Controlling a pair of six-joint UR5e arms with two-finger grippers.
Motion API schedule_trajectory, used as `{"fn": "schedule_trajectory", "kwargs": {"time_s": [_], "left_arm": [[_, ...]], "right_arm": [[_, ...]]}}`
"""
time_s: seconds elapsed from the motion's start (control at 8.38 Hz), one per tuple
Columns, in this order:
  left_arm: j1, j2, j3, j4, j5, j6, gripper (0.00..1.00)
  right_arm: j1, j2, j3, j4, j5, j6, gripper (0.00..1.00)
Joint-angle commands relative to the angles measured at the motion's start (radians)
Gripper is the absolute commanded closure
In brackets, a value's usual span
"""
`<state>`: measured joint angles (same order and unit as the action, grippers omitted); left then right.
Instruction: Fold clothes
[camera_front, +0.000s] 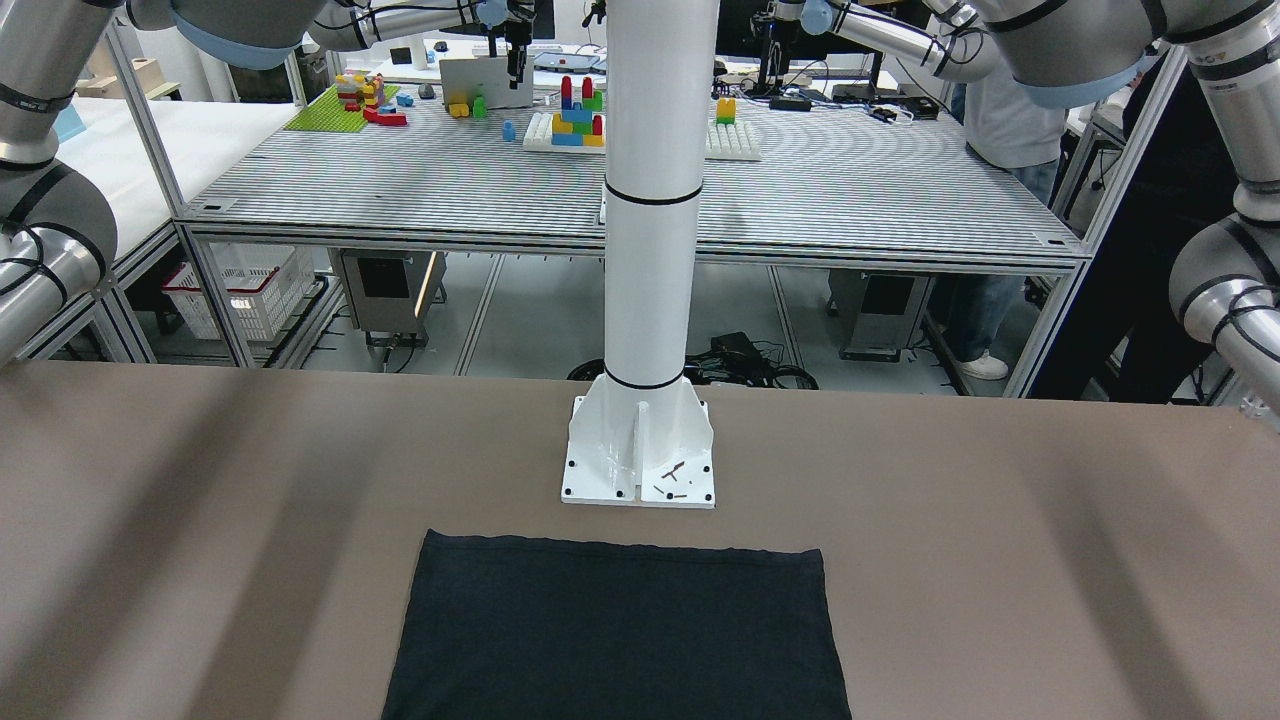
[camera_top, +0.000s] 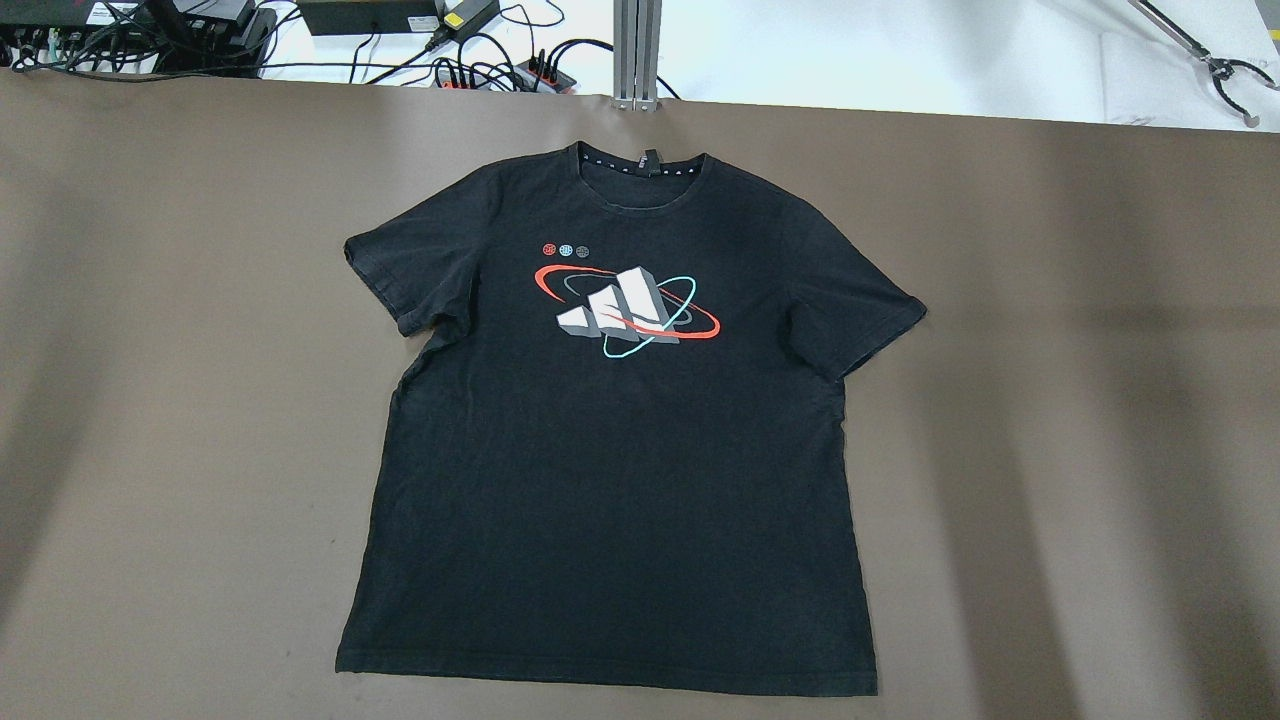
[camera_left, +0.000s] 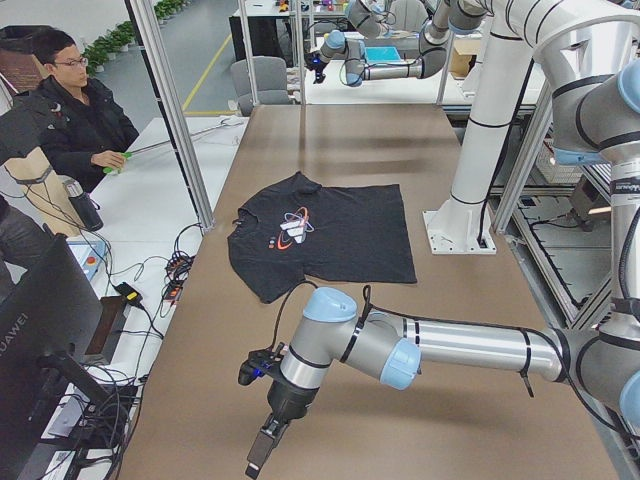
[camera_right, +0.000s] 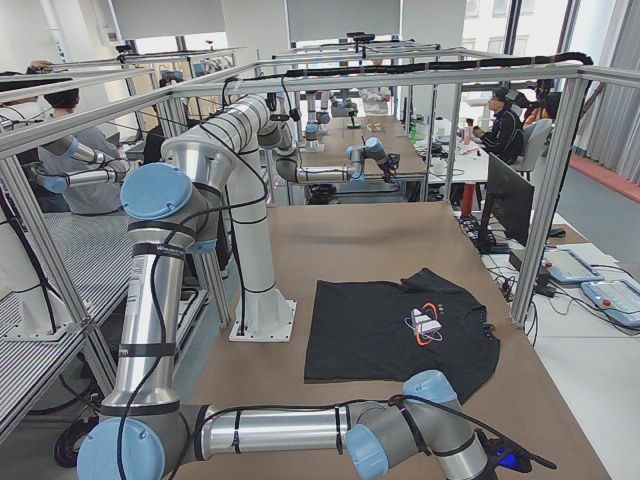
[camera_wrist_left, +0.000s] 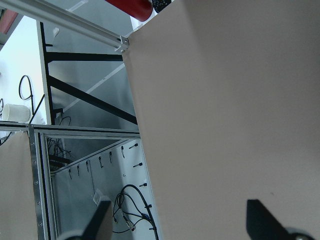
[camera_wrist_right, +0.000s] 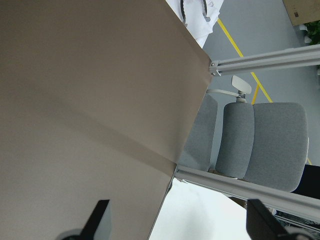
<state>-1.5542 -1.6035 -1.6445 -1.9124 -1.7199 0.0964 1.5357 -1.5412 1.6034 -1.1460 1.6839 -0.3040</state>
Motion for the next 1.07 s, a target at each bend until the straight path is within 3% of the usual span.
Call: {"fn": "schedule_trajectory", "kwargs": {"time_s": [0.0,0.48,0.96], "left_arm": [[0.000,0.004,-0.017,-0.004,-0.004,-0.007,0.06],[0.000,0.020,-0.017,-0.014,-0.001,-0.003,0.06],[-0.001,0.022,-0.028,-0.016,-0.012,0.005,0.06]], "right_arm": [[0.004,-0.026,0.016,-0.001,0.000,0.005,0.05],[-0.009,-0.014,0.012,-0.008,0.000,0.054,0.05],[-0.239,0.114,0.006,-0.011,0.003,0.464,0.05]]}}
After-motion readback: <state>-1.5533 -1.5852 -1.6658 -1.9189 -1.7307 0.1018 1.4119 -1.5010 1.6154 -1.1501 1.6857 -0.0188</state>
